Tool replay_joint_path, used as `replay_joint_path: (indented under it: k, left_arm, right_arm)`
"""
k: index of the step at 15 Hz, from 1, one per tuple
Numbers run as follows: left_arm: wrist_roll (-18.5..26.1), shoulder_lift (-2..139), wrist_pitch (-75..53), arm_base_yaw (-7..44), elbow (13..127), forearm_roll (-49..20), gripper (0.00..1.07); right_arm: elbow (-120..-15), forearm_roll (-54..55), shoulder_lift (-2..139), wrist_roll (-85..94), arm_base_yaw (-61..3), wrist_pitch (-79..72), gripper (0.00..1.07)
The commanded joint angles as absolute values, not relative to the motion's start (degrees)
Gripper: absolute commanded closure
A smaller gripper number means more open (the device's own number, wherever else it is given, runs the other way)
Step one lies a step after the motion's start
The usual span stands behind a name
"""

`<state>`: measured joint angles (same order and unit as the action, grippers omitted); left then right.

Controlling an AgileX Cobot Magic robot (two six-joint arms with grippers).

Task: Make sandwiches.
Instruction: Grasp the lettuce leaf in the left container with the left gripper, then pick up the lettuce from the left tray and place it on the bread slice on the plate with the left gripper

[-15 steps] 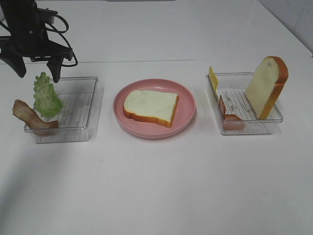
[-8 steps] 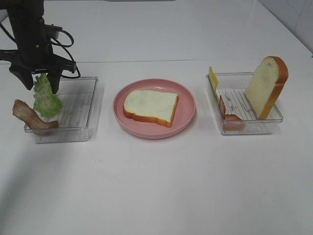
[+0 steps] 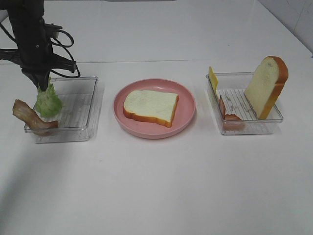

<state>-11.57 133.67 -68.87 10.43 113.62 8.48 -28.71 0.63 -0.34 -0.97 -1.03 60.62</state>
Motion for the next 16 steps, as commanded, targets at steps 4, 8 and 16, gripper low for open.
replay_joint_path:
  k: [4, 8, 16]
  left_arm:
    - [-9.28, 133.73, -73.85, 10.37, 119.58, 6.25, 1.07]
    - [-6.70, 133.61, -71.85, 10.37, 129.83, -11.23, 1.07]
    - [6.30, 137.97, -66.75, 11.80, 130.18, -48.99, 1.07]
  right_arm:
    - [-28.53, 0.57, -1.09, -1.49, -0.86, 60.39, 0.31]
    - [-28.53, 0.57, -1.09, -1.49, -0.86, 60.39, 0.31]
    - [-28.53, 0.57, -1.09, -1.49, -0.86, 60.39, 0.31]
